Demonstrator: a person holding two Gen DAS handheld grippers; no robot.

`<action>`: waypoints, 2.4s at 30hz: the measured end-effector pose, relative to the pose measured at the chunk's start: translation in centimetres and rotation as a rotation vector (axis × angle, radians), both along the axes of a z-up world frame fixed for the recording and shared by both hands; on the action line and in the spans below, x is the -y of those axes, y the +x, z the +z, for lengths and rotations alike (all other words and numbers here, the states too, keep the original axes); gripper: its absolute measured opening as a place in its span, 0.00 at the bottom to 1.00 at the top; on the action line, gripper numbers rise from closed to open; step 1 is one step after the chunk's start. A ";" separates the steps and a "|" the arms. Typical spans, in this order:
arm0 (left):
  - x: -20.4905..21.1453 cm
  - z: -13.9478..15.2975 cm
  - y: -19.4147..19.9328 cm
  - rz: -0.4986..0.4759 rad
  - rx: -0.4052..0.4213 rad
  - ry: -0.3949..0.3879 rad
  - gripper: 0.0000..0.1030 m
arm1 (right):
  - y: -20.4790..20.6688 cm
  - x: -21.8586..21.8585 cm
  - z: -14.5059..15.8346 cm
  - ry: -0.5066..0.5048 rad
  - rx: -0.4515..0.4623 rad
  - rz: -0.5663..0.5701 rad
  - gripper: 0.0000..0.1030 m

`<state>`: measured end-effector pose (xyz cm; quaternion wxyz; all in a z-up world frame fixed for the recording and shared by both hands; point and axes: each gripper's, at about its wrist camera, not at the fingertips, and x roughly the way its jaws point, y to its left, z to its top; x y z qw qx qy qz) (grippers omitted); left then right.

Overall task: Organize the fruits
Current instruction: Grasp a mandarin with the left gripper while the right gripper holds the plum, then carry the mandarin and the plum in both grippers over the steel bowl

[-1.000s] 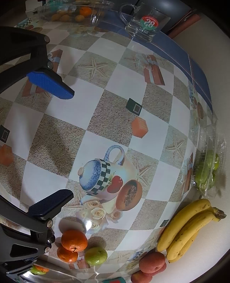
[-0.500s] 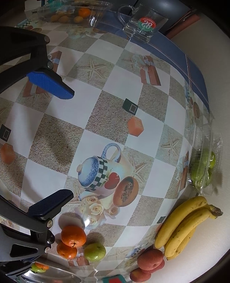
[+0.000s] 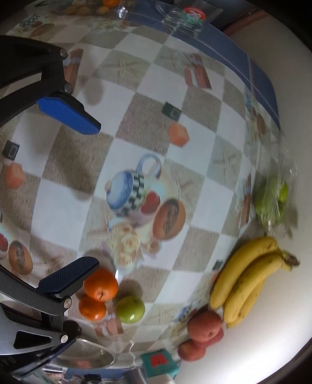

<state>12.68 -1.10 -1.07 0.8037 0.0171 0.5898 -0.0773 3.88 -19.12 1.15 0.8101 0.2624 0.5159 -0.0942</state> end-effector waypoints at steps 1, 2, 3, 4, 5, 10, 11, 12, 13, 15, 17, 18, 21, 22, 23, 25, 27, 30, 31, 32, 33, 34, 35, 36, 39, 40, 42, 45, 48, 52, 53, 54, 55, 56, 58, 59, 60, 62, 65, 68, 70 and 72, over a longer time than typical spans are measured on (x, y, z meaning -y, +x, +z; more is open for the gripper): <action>0.4 0.1 -0.1 -0.011 0.006 -0.003 0.99 | -0.2 0.5 0.1 -0.001 0.001 -0.015 0.25; 0.9 0.3 -0.2 -0.024 0.012 -0.010 0.99 | -0.5 1.2 0.2 -0.002 0.001 -0.033 0.25; 1.4 0.5 -0.4 -0.038 0.018 -0.020 0.97 | -0.8 1.7 0.2 0.001 0.001 -0.048 0.25; 2.0 0.7 -0.5 -0.052 0.026 -0.034 0.95 | -1.0 2.2 0.2 0.007 0.001 -0.062 0.25; 2.4 0.9 -0.7 -0.063 0.030 -0.045 0.93 | -1.4 2.9 0.1 0.018 0.003 -0.080 0.25; 4.3 0.8 -1.0 -0.137 0.054 -0.081 0.83 | -2.4 5.0 0.2 0.029 0.004 -0.135 0.25; 4.8 0.8 -1.1 -0.151 0.056 -0.086 0.82 | -2.6 5.4 0.2 0.036 0.007 -0.145 0.25; 5.1 0.6 -1.0 -0.160 0.057 -0.091 0.81 | -2.8 5.7 0.2 0.041 0.009 -0.152 0.25; 5.6 0.5 -1.0 -0.172 0.058 -0.096 0.81 | -2.9 5.9 0.2 0.043 0.010 -0.158 0.25; 6.2 0.4 -1.1 -0.190 0.060 -0.096 0.79 | -3.1 6.4 0.4 0.044 0.013 -0.169 0.25; 6.4 0.1 -1.0 -0.205 0.063 -0.093 0.73 | -3.3 6.7 0.5 0.049 0.018 -0.176 0.25; 6.6 0.0 -0.9 -0.212 0.065 -0.089 0.72 | -3.4 6.8 0.6 0.050 0.020 -0.179 0.25; 7.1 -0.5 -1.0 -0.225 0.056 -0.091 0.70 | -3.5 7.0 0.7 0.056 0.024 -0.186 0.25; 7.2 -0.7 -0.9 -0.226 0.052 -0.092 0.69 | -3.6 7.0 0.7 0.057 0.025 -0.187 0.25; 7.3 -0.8 -0.9 -0.226 0.050 -0.090 0.68 | -3.6 7.0 0.8 0.056 0.025 -0.188 0.25; 7.6 -1.1 -0.9 -0.229 0.048 -0.084 0.66 | -3.7 7.1 0.8 0.053 0.023 -0.190 0.25; 7.9 -1.3 -0.9 -0.234 0.045 -0.088 0.64 | -3.7 7.2 0.8 0.053 0.021 -0.193 0.25; 8.2 -1.6 -0.9 -0.238 0.042 -0.092 0.59 | -3.8 7.3 0.7 0.055 0.019 -0.195 0.25; 8.3 -1.6 -0.9 -0.238 0.042 -0.091 0.56 | -3.8 7.3 0.7 0.055 0.018 -0.195 0.25; 8.4 -1.7 -0.9 -0.236 0.040 -0.089 0.55 | -3.8 7.3 0.6 0.054 0.016 -0.195 0.25; 8.4 -1.8 -0.9 -0.235 0.038 -0.089 0.55 | -3.8 7.4 0.6 0.054 0.016 -0.197 0.25; 8.5 -1.9 -0.8 -0.235 0.036 -0.088 0.55 | -3.8 7.4 0.6 0.055 0.015 -0.198 0.25; 8.6 -2.0 -0.8 -0.236 0.036 -0.089 0.54 | -3.8 7.4 0.6 0.055 0.015 -0.199 0.25; 8.7 -2.0 -0.8 -0.238 0.035 -0.089 0.50 | -3.8 7.4 0.6 0.055 0.016 -0.198 0.25; 8.9 -2.2 -0.8 -0.240 0.034 -0.085 0.43 | -3.8 7.5 0.6 0.056 0.017 -0.198 0.25; 8.9 -2.2 -0.8 -0.239 0.034 -0.082 0.41 | -3.8 7.5 0.6 0.056 0.016 -0.198 0.25; 8.8 -2.2 -0.8 -0.234 0.033 -0.081 0.41 | -3.8 7.5 0.6 0.058 0.017 -0.200 0.25; 8.7 -2.2 -0.8 -0.225 0.030 -0.088 0.40 | -3.9 7.6 0.7 0.061 0.017 -0.200 0.25; 8.4 -2.1 -0.7 -0.209 0.029 -0.090 0.40 | -3.9 7.6 0.7 0.064 0.018 -0.201 0.25; 7.8 -1.6 -0.6 -0.190 0.038 -0.097 0.39 | -4.0 7.7 0.7 0.069 0.018 -0.205 0.25; 7.7 -1.4 -0.6 -0.187 0.043 -0.100 0.39 | -4.0 7.7 0.7 0.070 0.018 -0.205 0.25; 7.6 -1.1 -0.6 -0.184 0.049 -0.103 0.39 | -4.0 7.7 0.7 0.070 0.018 -0.204 0.25; 7.5 -0.8 -0.6 -0.181 0.055 -0.105 0.39 | -4.0 7.7 0.7 0.070 0.018 -0.204 0.25; 7.5 -0.5 -0.6 -0.180 0.063 -0.107 0.39 | -4.0 7.7 0.7 0.071 0.018 -0.203 0.25; 7.6 0.1 -0.7 -0.180 0.078 -0.111 0.39 | -4.0 7.7 0.7 0.071 0.018 -0.204 0.25; 7.6 0.4 -0.8 -0.180 0.085 -0.114 0.39 | -4.0 7.7 0.7 0.071 0.017 -0.205 0.25; 7.6 0.7 -0.9 -0.180 0.092 -0.118 0.39 | -4.0 7.7 0.7 0.071 0.016 -0.206 0.25; 7.7 1.3 -1.1 -0.181 0.102 -0.129 0.39 | -4.1 7.8 0.6 0.073 0.013 -0.211 0.25; 8.3 2.1 -1.5 -0.192 0.115 -0.146 0.39 | -4.4 8.3 0.3 0.073 0.001 -0.226 0.25; 9.1 2.7 -2.0 -0.205 0.127 -0.145 0.39 | -4.9 9.0 -0.1 0.075 -0.015 -0.247 0.25; 10.0 3.0 -2.6 -0.223 0.137 -0.137 0.39 | -5.2 9.5 -0.4 0.080 -0.020 -0.262 0.25; 11.0 3.2 -3.2 -0.247 0.142 -0.135 0.39 | -5.6 10.2 -0.6 0.082 -0.028 -0.284 0.25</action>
